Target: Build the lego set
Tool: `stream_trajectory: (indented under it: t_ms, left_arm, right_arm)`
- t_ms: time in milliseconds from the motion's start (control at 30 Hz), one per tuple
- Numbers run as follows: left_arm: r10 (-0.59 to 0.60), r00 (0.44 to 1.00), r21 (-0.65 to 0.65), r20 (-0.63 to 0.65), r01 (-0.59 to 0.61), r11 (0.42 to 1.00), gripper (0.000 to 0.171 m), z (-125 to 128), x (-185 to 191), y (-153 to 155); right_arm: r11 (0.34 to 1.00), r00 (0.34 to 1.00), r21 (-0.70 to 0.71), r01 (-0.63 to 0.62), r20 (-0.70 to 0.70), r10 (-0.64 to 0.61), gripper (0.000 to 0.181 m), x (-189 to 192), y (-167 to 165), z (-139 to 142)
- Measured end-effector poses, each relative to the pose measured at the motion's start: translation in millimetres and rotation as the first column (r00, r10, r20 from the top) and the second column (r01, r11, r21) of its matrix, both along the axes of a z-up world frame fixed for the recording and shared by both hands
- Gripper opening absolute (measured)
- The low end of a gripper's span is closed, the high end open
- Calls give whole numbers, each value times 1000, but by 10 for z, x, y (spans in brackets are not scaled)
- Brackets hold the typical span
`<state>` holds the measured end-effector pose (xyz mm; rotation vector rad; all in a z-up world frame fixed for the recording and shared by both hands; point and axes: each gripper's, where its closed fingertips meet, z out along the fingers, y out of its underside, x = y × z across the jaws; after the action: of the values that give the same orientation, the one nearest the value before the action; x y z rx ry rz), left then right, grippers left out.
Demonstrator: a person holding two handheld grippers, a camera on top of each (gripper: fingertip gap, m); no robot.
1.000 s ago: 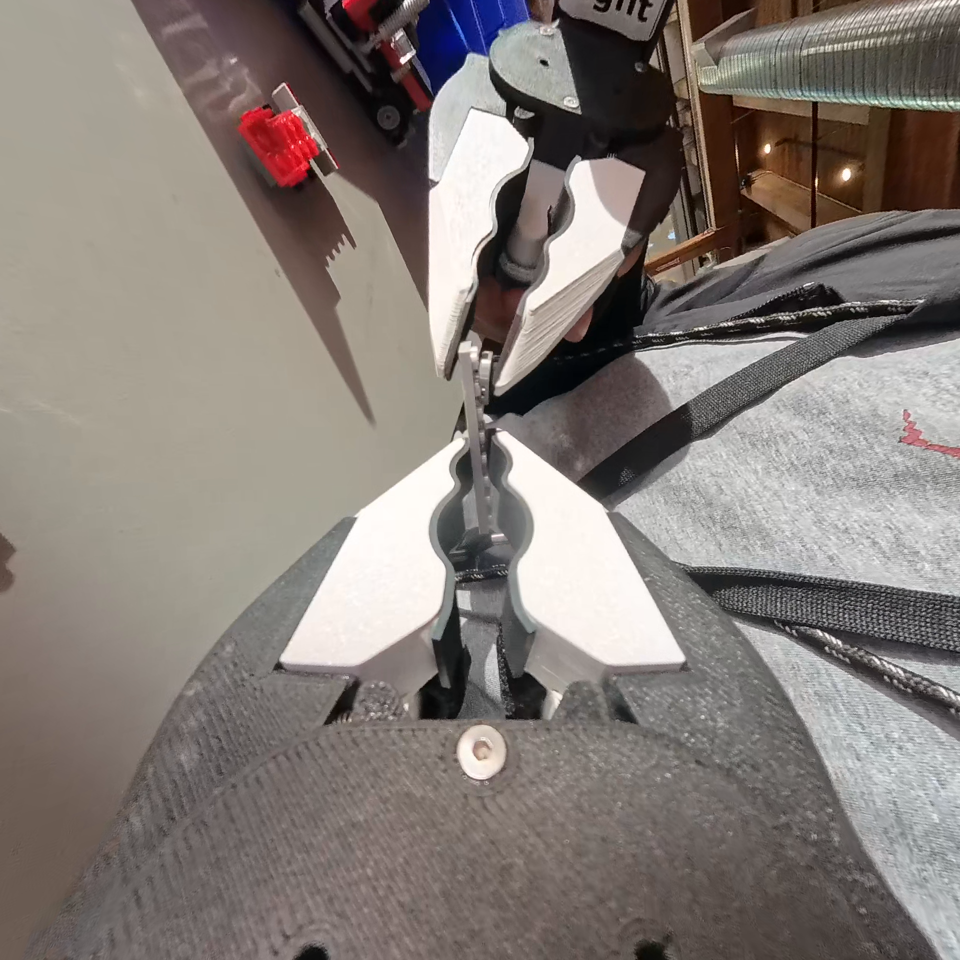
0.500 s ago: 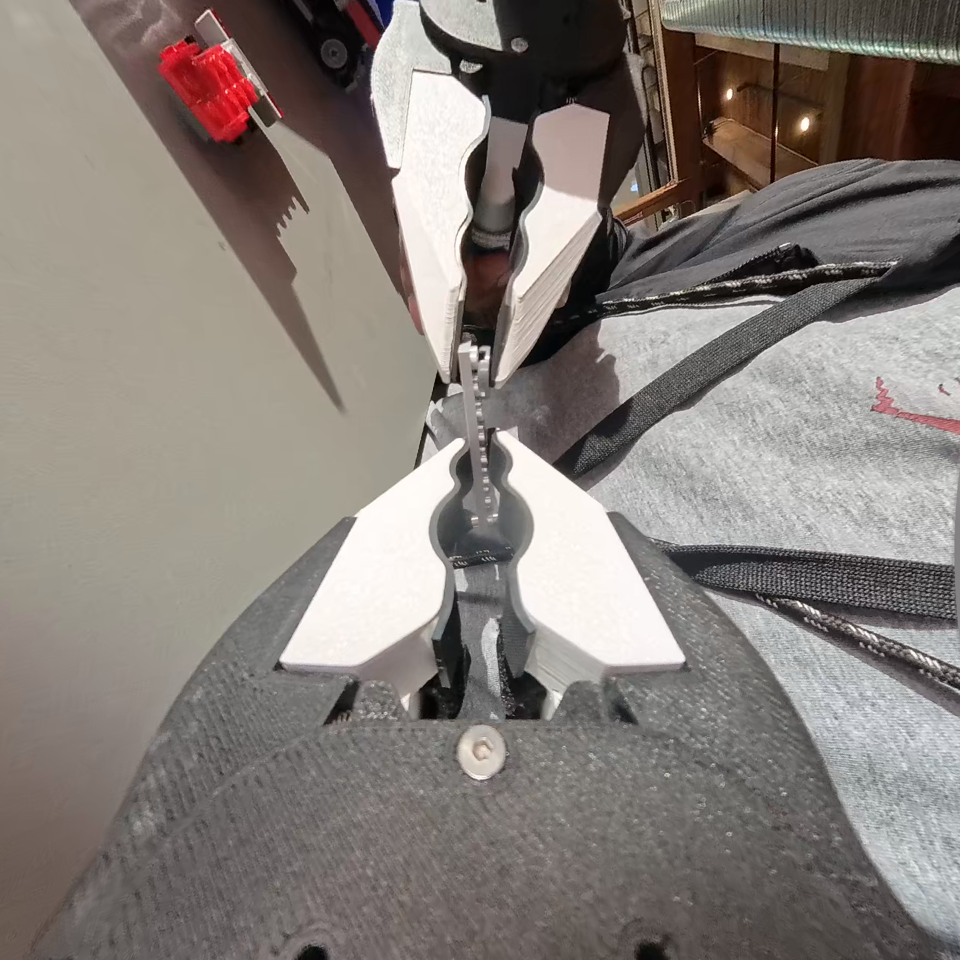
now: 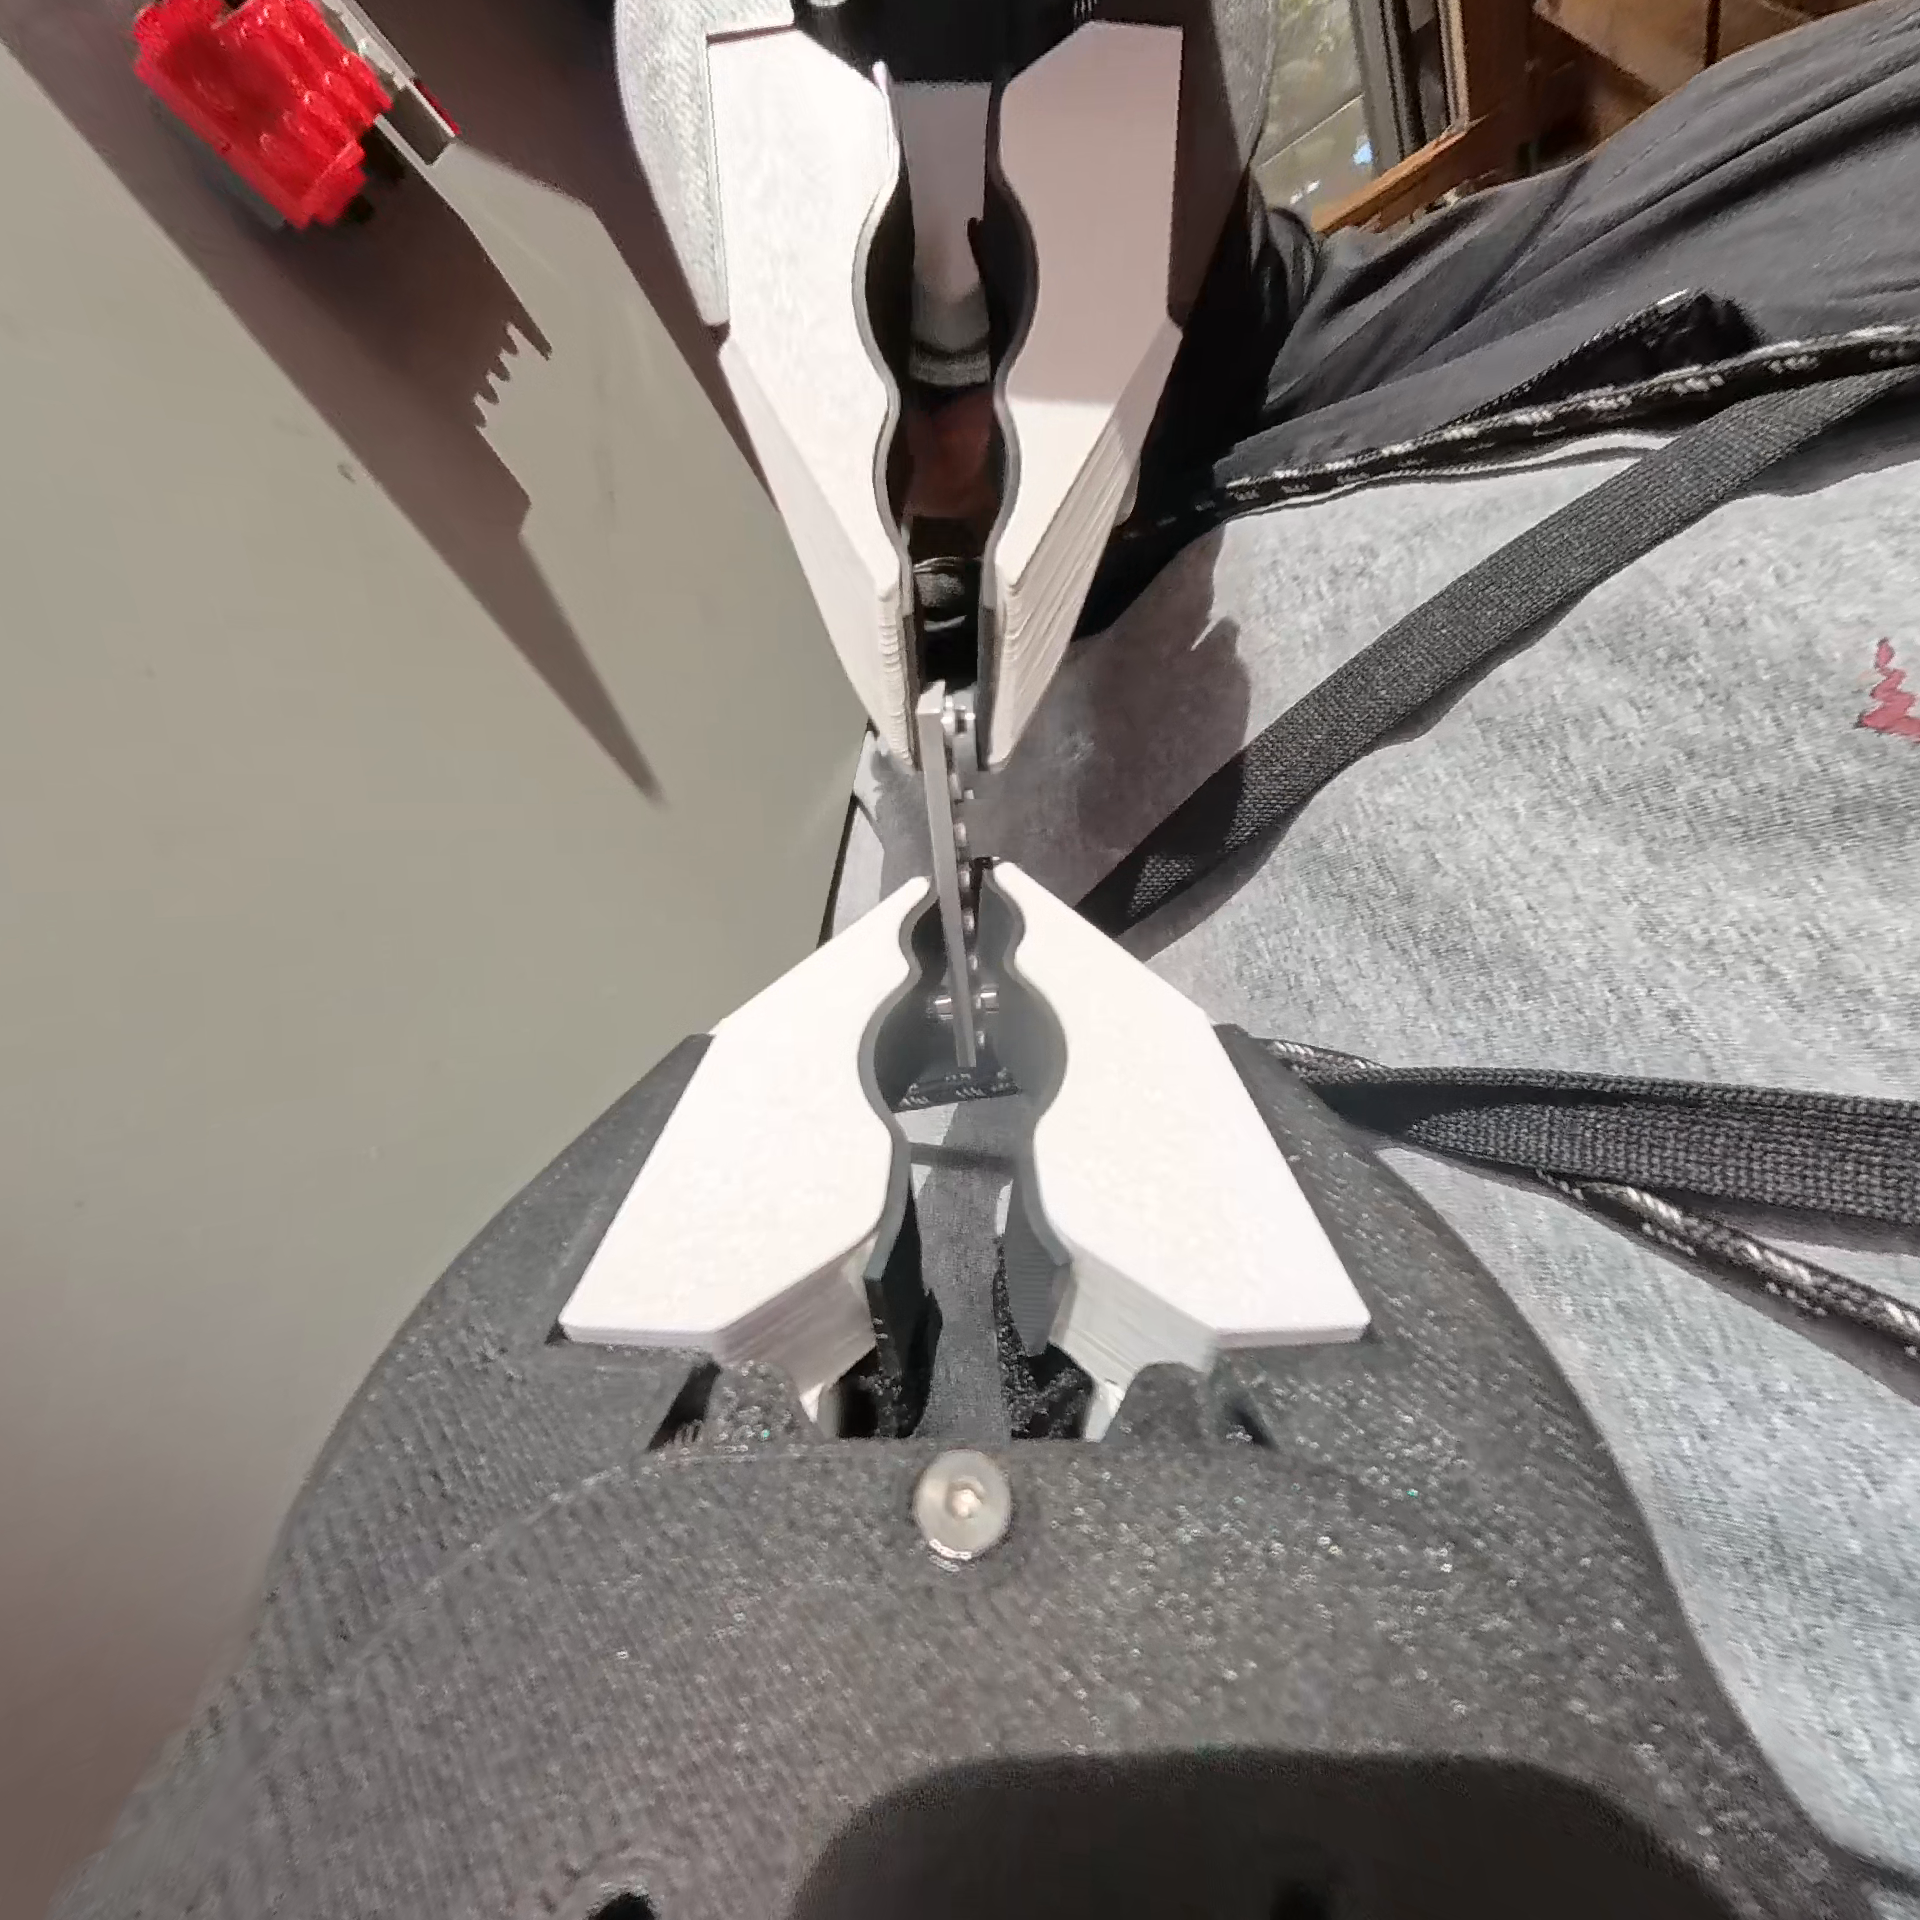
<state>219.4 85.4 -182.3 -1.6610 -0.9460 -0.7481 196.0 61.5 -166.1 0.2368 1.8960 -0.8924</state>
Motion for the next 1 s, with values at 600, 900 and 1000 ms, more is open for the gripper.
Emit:
stream_trajectory:
  t_ms: [600,900,1000]
  left_arm:
    - [78,994,-31,-71,-80,996,7,-18,-146,-58]
    - [259,961,241,-96,-230,943,8,273,-362,-210]
    - [275,955,271,-115,-236,933,8,320,-372,-219]
  right_arm:
    - [996,994,-32,89,-68,-91,7,-114,-36,-1]
    - [984,974,-147,98,-188,-125,8,-158,-59,145]
    - [981,972,-165,100,-196,-132,8,-161,-52,163]
